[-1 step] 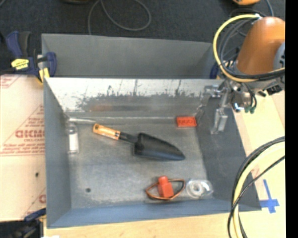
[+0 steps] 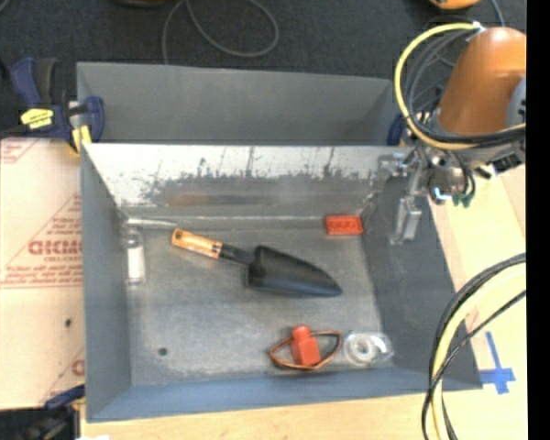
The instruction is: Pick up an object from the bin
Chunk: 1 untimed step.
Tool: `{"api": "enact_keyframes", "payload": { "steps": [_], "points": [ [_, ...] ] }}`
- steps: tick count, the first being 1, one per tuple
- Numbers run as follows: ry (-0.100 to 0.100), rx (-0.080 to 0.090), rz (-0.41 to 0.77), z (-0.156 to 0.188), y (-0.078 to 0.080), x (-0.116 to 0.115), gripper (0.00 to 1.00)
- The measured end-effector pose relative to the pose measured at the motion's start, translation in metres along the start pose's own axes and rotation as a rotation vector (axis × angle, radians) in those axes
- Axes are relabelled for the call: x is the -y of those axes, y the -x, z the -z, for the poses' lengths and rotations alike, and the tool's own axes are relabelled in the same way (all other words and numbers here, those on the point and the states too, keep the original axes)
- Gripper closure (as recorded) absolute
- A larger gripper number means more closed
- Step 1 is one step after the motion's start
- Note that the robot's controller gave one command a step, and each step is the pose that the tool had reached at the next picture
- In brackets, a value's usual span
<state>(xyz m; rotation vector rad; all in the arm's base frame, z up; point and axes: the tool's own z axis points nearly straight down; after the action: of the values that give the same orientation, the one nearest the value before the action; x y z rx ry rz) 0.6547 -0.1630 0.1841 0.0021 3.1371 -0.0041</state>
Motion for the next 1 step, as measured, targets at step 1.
{"api": "enact_keyframes", "payload": {
  "steps": [1],
  "points": [
    [0.000,-0.001,0.010,-0.0325,-0.0120,-0.0796,0.00]
  ]
}}
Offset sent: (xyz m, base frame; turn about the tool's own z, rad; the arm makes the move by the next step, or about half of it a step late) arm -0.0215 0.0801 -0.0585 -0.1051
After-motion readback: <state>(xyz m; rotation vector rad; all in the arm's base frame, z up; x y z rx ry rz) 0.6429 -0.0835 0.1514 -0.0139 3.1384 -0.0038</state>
